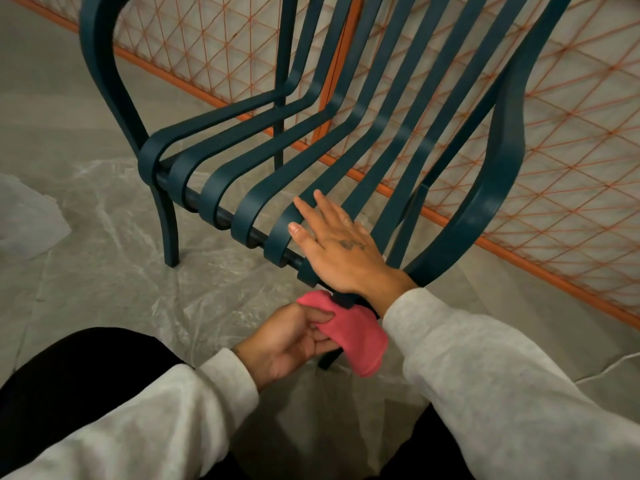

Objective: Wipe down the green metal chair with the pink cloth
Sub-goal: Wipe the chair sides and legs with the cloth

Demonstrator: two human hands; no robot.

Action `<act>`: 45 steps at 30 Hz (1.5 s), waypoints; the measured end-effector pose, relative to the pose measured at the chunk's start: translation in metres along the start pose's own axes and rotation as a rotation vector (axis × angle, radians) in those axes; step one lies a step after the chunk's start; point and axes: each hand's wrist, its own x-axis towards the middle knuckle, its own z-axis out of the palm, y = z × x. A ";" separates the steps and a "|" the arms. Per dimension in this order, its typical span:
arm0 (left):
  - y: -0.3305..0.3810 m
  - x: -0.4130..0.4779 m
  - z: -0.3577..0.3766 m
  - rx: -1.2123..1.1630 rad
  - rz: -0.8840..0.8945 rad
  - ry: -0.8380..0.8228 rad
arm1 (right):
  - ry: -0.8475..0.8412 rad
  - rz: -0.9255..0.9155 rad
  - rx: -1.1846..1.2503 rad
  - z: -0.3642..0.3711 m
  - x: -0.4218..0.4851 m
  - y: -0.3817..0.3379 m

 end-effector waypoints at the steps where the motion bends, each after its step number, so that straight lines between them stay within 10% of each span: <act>1: 0.001 -0.005 0.002 0.016 0.019 -0.012 | 0.006 0.002 0.010 0.000 0.000 0.000; 10: 0.043 -0.044 0.022 0.319 0.460 0.070 | 0.198 0.049 0.587 -0.021 -0.023 -0.012; 21: 0.069 -0.082 0.042 0.298 0.643 0.183 | 0.420 -0.172 0.222 0.035 -0.092 -0.015; 35: 0.079 -0.115 0.103 0.547 0.661 -0.275 | 1.133 -0.414 0.473 -0.006 -0.133 -0.009; 45: 0.085 -0.074 0.140 0.786 0.669 -0.099 | 1.373 0.070 1.281 -0.055 -0.149 0.013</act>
